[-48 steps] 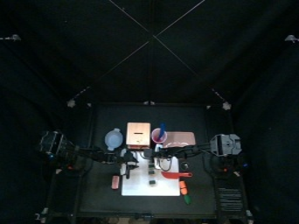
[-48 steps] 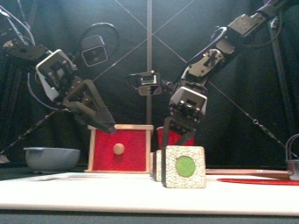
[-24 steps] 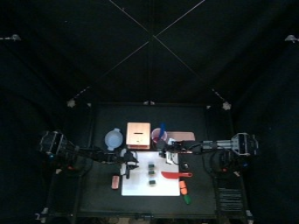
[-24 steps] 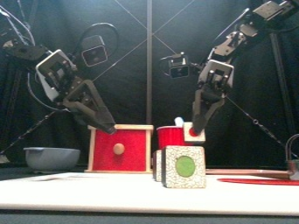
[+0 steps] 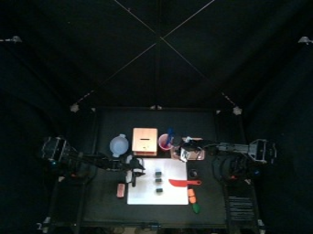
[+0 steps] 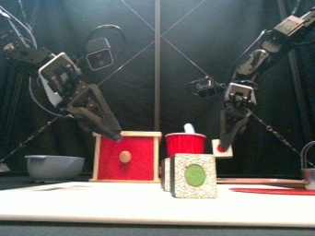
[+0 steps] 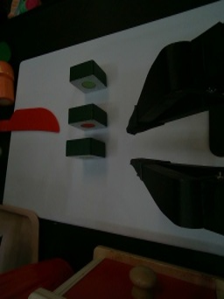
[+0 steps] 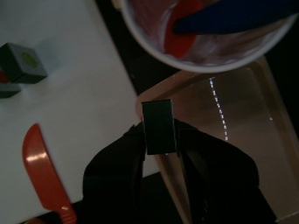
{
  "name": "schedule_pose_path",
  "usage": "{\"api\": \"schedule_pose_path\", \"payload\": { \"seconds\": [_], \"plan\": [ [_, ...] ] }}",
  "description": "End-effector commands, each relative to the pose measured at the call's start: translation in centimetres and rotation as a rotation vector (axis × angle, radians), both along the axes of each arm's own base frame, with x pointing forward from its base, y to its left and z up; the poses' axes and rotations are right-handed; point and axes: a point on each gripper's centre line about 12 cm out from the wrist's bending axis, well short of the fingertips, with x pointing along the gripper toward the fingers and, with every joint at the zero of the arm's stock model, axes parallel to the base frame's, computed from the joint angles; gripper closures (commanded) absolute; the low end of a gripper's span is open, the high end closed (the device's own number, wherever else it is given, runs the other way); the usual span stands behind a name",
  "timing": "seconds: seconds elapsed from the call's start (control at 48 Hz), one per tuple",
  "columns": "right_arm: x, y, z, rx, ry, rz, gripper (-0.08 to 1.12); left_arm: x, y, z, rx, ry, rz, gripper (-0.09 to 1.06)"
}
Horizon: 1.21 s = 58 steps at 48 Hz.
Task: Place sushi on board then cut the sushi with the knife then place the pieces on the plate
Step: Place the 4 sushi pieces on the plate
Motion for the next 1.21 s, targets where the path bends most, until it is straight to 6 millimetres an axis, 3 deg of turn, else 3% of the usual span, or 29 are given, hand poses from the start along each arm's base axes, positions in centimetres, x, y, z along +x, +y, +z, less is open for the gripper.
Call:
{"api": "schedule_pose_path", "payload": {
  "seconds": [0.021,0.354,0.562,0.771,0.875,1.0,1.083,1.208],
  "plan": [
    [-0.3,-1.5,0.2,-0.012,-0.017,-0.045,0.44,0.3,0.2,0.8,-0.004,-0.03,0.008,0.25],
    [-0.3,-2.9,-2.6,-0.014,0.057,-0.061,0.27,0.3,0.2,0.8,-0.009,-0.03,0.014,0.25],
    [-0.3,-2.8,-1.8,-0.024,0.041,-0.054,0.26,0.3,0.2,0.8,-0.012,-0.028,0.017,0.26],
    [-0.3,-2.0,0.5,-0.043,-0.021,-0.04,0.26,0.3,0.2,0.9,-0.014,-0.033,0.02,0.26],
    [0.3,-0.3,2.1,-0.049,-0.071,0.009,0.26,0.3,0.2,0.9,-0.015,-0.033,0.02,0.26],
    [1.8,3.3,3.5,-0.057,-0.123,0.128,0.26,0.3,0.2,0.8,-0.015,-0.031,0.02,0.26],
    [3.2,6.3,3.9,-0.062,-0.15,0.226,0.26,0.3,0.3,0.8,-0.015,-0.031,0.022,0.26],
    [5.1,8.6,3.8,-0.066,-0.19,0.294,0.26,0.3,0.3,0.8,-0.013,-0.03,0.023,0.26]
  ]
}}
